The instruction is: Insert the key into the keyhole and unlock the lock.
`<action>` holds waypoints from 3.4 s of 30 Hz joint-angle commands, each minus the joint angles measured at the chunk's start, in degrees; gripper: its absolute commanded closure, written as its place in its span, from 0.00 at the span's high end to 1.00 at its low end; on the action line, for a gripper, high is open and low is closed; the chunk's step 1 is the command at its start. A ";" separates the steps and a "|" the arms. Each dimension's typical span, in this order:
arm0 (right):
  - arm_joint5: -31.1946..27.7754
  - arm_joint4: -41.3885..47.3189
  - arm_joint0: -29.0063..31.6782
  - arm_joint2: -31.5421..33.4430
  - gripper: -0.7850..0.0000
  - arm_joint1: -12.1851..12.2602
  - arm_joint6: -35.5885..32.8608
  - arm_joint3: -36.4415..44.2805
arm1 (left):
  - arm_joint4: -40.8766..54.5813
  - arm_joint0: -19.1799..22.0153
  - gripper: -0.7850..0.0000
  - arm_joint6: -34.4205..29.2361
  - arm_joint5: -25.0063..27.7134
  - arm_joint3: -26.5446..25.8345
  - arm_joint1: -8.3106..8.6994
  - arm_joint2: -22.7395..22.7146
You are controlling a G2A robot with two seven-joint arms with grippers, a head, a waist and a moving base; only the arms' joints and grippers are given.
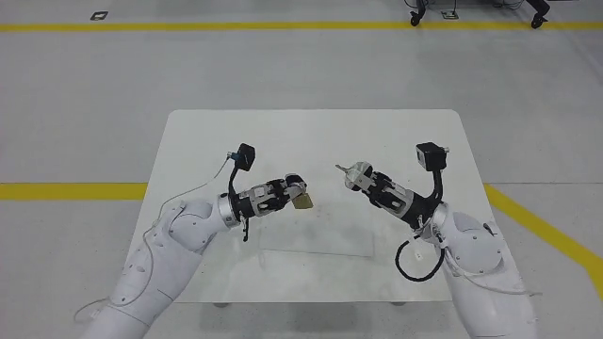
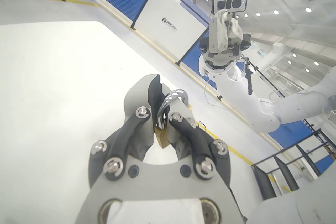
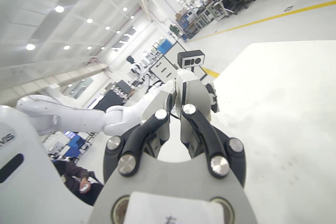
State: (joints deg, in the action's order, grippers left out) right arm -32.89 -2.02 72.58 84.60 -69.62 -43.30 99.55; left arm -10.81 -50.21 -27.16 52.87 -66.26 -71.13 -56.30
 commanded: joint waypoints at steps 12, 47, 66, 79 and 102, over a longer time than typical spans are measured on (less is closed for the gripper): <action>0.51 -2.31 -0.03 0.49 0.00 0.09 0.78 0.45 | 20.88 -1.87 0.00 -1.37 -9.95 0.23 -0.94 2.28; 4.28 -22.36 1.05 -1.18 0.00 1.40 4.81 8.09 | 62.81 9.14 0.00 -28.49 -46.39 16.83 -4.96 3.19; -19.60 -73.70 -4.53 -8.55 0.00 3.84 3.54 19.61 | 59.97 4.84 0.00 -17.73 -86.30 -0.46 -1.58 -2.14; -24.06 -93.18 -7.21 -17.36 0.00 4.55 8.10 21.08 | 59.20 3.05 0.00 -10.02 -90.03 -6.19 -1.89 -0.80; -21.98 -110.02 -7.96 -24.51 0.00 4.92 5.91 23.60 | 58.25 1.90 0.00 -8.21 -90.17 -8.13 -1.64 -1.50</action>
State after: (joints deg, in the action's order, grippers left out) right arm -54.80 -111.63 64.69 60.39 -64.68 -37.27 123.21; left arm 47.40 -48.27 -35.37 -37.26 -74.32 -72.77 -57.80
